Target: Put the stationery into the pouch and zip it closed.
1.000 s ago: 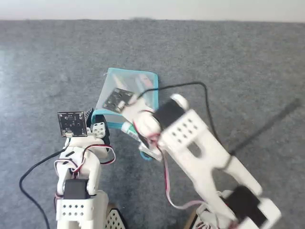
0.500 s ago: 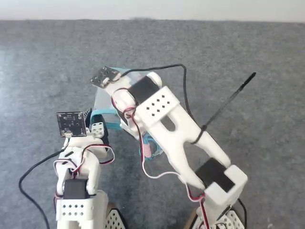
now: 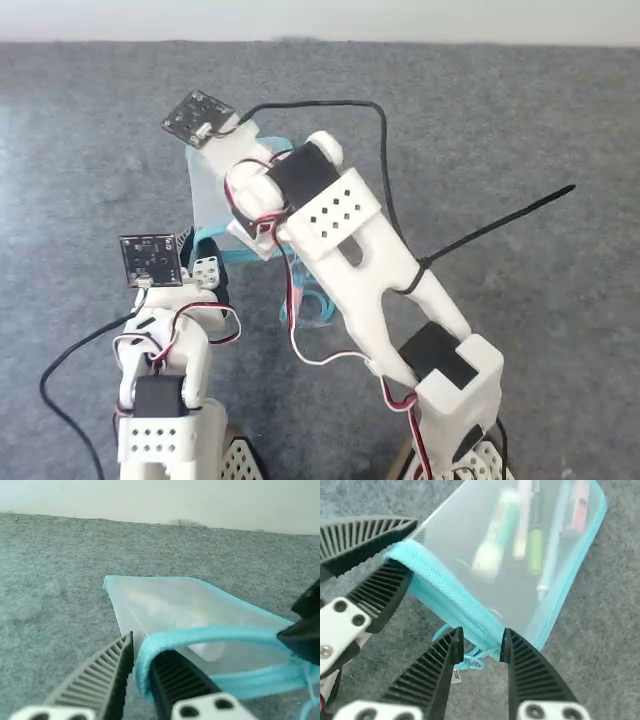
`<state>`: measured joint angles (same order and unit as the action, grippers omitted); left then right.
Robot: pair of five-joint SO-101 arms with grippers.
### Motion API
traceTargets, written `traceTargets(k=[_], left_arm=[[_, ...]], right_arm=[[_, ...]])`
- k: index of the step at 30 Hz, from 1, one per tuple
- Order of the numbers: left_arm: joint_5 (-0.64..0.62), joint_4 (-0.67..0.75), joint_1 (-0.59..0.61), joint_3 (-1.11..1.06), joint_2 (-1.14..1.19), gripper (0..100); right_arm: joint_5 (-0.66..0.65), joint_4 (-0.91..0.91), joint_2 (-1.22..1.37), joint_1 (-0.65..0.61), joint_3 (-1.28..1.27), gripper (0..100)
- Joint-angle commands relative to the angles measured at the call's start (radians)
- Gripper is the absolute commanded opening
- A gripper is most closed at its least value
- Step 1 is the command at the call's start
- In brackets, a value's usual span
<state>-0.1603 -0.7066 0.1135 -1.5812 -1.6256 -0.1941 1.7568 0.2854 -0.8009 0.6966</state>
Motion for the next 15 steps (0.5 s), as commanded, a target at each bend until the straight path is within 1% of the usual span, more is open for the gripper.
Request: traceTargets(k=[1,5,9,11,15], left_arm=[[0.015,0.015,-0.008,0.008,-0.012,1],[0.015,0.014,-0.008,0.008,-0.012,1],[0.015,0.014,-0.008,0.008,-0.012,1],[0.015,0.015,-0.008,0.008,-0.012,1],[0.015,0.015,-0.008,0.008,-0.012,1]], right_arm=[[0.011,0.015,-0.01,-0.012,0.055,12.8],[0.006,0.042,-0.048,-0.005,0.046,12.8],[0.003,0.027,-0.156,-0.008,-0.089,12.8],[0.005,-0.007,-0.229,-0.008,-0.181,12.8],[0.008,-0.147,-0.444,-0.002,-0.416,12.8]])
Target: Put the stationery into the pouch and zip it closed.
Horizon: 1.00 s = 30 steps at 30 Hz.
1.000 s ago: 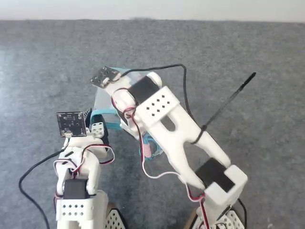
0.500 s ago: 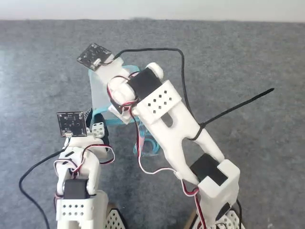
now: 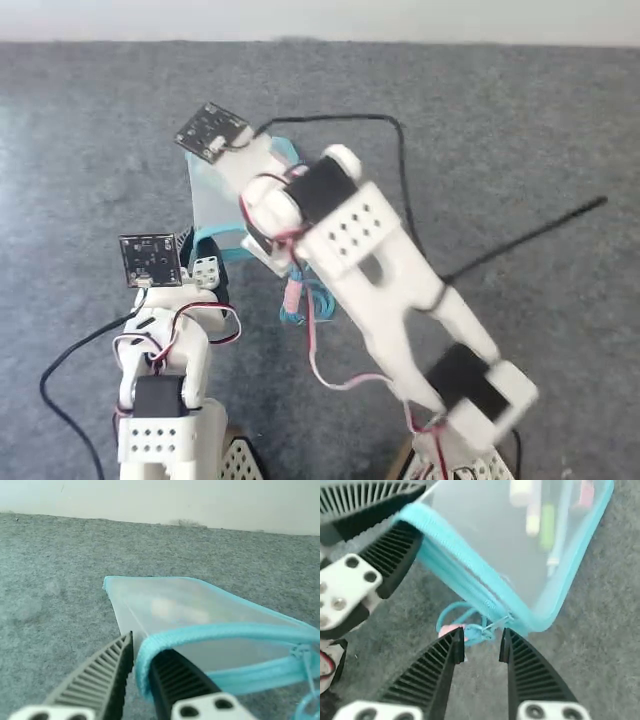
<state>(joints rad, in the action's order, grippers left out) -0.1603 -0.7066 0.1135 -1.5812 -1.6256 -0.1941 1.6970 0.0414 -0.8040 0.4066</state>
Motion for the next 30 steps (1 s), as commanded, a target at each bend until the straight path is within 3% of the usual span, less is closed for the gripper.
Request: traceTargets(k=[1,7,12,21,25,30], left_arm=[[0.015,0.015,-0.008,0.008,-0.012,1],[0.015,0.017,-0.008,0.008,-0.012,1],[0.015,0.017,-0.008,0.008,-0.012,1],[0.015,0.017,-0.008,0.008,-0.011,1],[0.015,0.017,-0.008,0.008,-0.011,1],[0.015,0.017,-0.008,0.008,-0.011,1]], right_arm=[[0.011,-0.133,-0.259,0.001,-0.21,12.8],[0.012,-0.458,-0.547,0.001,-0.816,12.8],[0.057,-0.611,-0.705,0.001,-1.099,12.9],[0.068,-0.63,-0.851,0.047,-1.189,30.8],[-0.077,-0.684,-0.845,0.186,-1.185,31.0],[-0.276,-0.728,-0.805,0.208,-1.183,35.9]])
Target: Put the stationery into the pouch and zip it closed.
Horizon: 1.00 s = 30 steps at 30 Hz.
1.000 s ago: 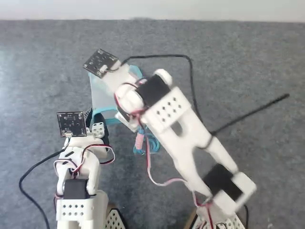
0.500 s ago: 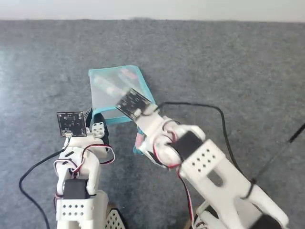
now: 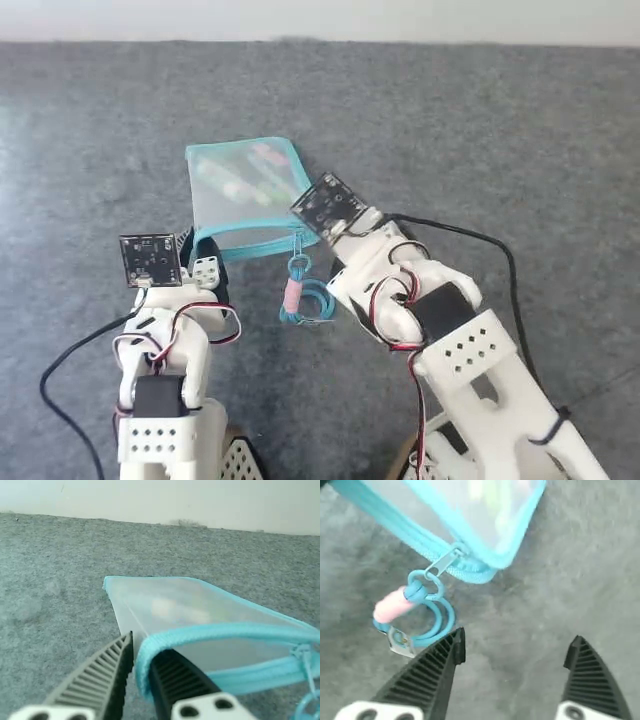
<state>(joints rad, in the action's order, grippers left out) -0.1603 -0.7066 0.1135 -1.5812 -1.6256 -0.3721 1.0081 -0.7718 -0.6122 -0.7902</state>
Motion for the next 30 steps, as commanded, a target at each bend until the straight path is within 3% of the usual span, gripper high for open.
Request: traceTargets(k=[1,7,23,30], left_arm=[[0.015,0.017,-0.008,0.008,-0.011,1],[0.015,0.017,-0.008,0.008,-0.011,1],[0.015,0.017,-0.055,-0.002,-0.012,1],[0.015,0.011,-0.048,0.018,-0.014,1]], right_arm=[[-0.12,-0.053,0.019,0.016,0.015,38.1],[-0.216,-0.09,0.081,0.004,0.015,42.8],[-0.308,-0.163,0.101,-0.073,0.009,42.4],[-0.341,-0.171,0.24,-0.074,0.04,42.4]])
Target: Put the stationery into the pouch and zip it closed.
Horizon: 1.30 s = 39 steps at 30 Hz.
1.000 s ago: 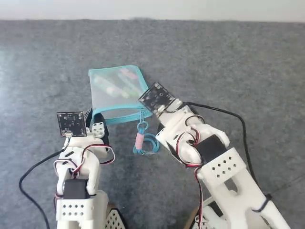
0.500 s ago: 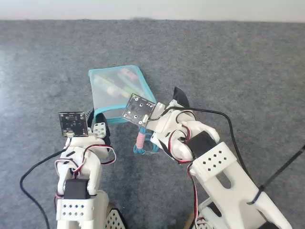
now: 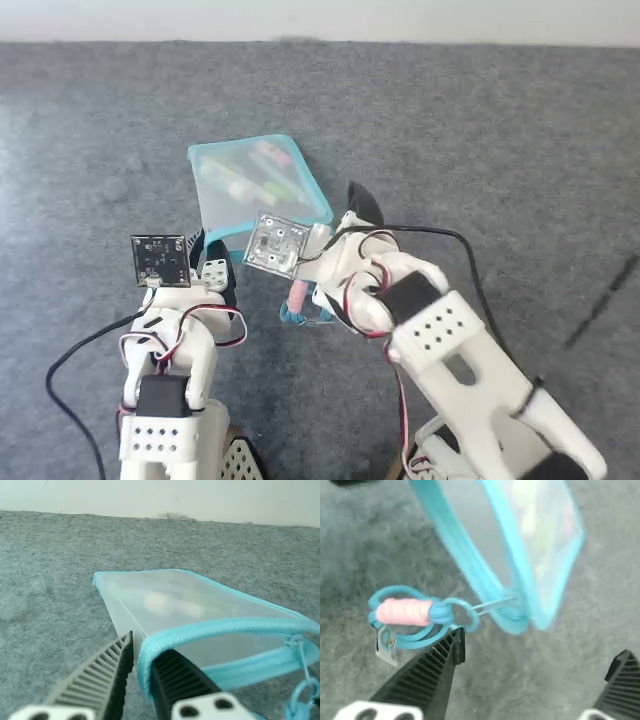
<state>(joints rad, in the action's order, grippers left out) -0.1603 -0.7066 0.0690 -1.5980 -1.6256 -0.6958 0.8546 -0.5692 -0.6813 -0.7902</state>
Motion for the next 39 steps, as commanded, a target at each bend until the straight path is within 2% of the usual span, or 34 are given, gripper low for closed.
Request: traceTargets(k=[1,10,16,21,35,39], left_arm=[[0.015,0.011,-0.003,0.036,-0.014,1],[0.015,0.012,-0.009,0.036,-0.014,1],[0.015,0.012,-0.011,0.035,-0.014,1],[0.015,0.014,-0.011,0.033,-0.014,1],[0.015,0.014,-0.011,0.033,-0.012,1],[0.015,0.014,-0.011,0.033,-0.012,1]], right_arm=[[-0.014,-0.025,0.053,-0.005,0.052,42.4],[-0.025,-0.068,0.067,-0.004,0.072,42.3],[-0.118,-0.12,0.067,-0.008,0.072,36.3],[-0.124,-0.127,0.067,-0.005,0.072,37.4],[-0.123,-0.125,0.068,-0.01,0.069,32.5],[-0.121,-0.127,0.068,-0.012,0.069,26.7]])
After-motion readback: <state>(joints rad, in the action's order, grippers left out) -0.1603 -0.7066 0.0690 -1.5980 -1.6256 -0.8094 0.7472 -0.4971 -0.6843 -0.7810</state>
